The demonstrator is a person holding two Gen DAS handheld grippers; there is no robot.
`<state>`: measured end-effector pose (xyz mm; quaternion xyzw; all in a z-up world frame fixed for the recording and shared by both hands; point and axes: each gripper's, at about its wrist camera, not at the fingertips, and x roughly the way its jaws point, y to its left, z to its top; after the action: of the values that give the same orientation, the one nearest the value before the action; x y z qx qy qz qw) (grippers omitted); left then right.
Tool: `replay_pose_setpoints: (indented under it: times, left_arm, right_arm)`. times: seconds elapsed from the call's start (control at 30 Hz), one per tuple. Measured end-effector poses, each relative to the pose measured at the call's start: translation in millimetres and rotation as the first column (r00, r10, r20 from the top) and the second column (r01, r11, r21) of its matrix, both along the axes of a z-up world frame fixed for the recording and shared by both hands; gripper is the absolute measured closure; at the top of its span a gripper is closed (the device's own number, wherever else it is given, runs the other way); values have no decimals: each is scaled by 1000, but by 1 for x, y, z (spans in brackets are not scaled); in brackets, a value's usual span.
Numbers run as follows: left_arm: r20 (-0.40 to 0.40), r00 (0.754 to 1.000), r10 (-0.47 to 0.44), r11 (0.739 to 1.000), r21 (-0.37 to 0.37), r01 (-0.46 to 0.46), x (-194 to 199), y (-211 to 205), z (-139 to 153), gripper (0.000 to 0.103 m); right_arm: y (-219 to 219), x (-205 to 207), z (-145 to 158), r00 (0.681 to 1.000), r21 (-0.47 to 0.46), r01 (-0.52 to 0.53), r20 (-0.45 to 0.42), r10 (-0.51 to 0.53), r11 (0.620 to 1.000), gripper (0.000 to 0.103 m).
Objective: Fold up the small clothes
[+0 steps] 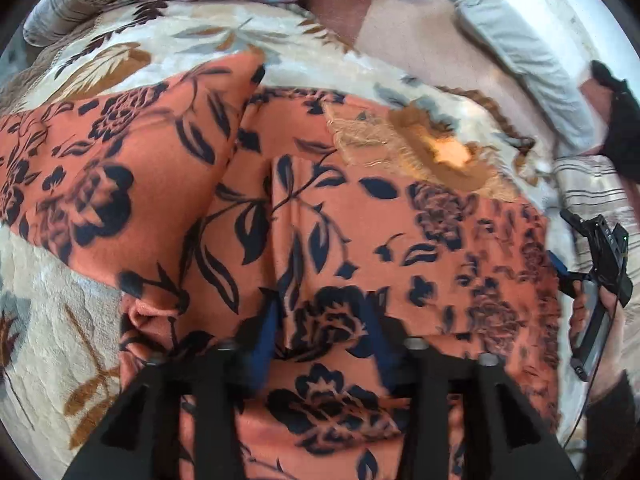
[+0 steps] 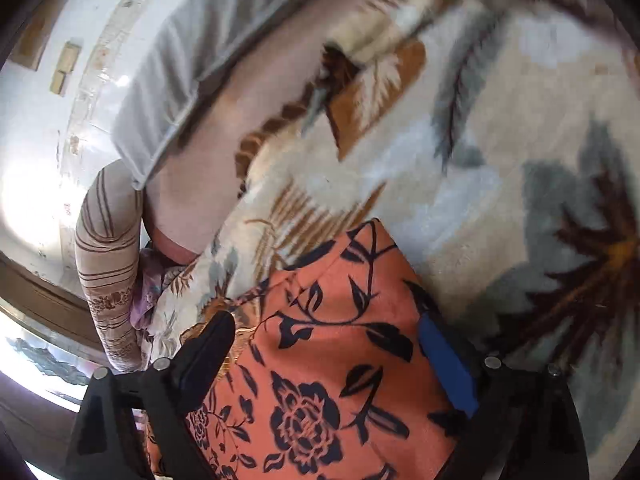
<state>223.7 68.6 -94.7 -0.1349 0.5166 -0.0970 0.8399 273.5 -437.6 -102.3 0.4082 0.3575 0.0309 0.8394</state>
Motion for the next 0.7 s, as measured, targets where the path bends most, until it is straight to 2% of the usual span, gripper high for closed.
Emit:
replay_pose_setpoints:
  times: [0.07,0.1,0.17,0.2,0.27,0.3,0.33,0.37,0.43,0.5,0.53,0.57,0.63,0.7]
  left_arm:
    - [69,997,34,999,-18,-33,-8,15,21,47]
    - [111,992,54,997,-66,-47,-14,30,33,44]
    - [173,977,123,983,-156,-97,-28,65,51,26]
    - [197,965,175,972,-190,-137,-33,87,57,23]
    - [215,921,325,932,-240,-272,-42,142,62,22]
    - [198,894,402,900,-262,-347,-43,169,60,22]
    - [150,852,501,842,-311,-440,-43,205,53,22]
    - [101,818,566,789,-354,-503,-42,232,44,22]
    - [-10,748,664,675,-421,-606,-37,286,21,22]
    - [-79,709,701,617,-431,-658,-29,321,3,22]
    - [-92,693,715,599,-430,-675,-26,334,-4,22]
    - [-100,690,717,594,-430,-680,-24,342,-9,22]
    - [-114,699,706,596,-437,-673,-14,349,-16,22]
    - [-113,699,706,597,-436,-674,-5,353,-18,22]
  right_arm:
    - [15,-23,23,997,-37,-38,68,40,999,8]
    - [28,-36,34,993,-77,-64,97,71,995,8]
    - [61,-69,46,973,-167,-168,130,191,971,8]
    - [80,-89,46,961,-202,-203,145,235,958,8]
    - [109,-116,35,944,-236,-267,132,303,934,8]
    - [121,-127,25,938,-265,-284,121,324,922,8]
    - [138,-137,18,935,-307,-290,111,337,906,8]
    - [146,-153,3,930,-347,-305,95,356,887,8]
    - [155,-158,-20,931,-378,-322,42,364,868,8]
    - [157,-154,-21,926,-397,-330,42,376,857,7]
    - [154,-147,-25,924,-385,-336,41,379,860,6]
    - [151,-149,-27,924,-375,-341,34,380,862,6]
    - [144,-146,-26,925,-356,-339,42,377,871,6]
    - [143,-153,-24,925,-364,-338,43,378,868,6]
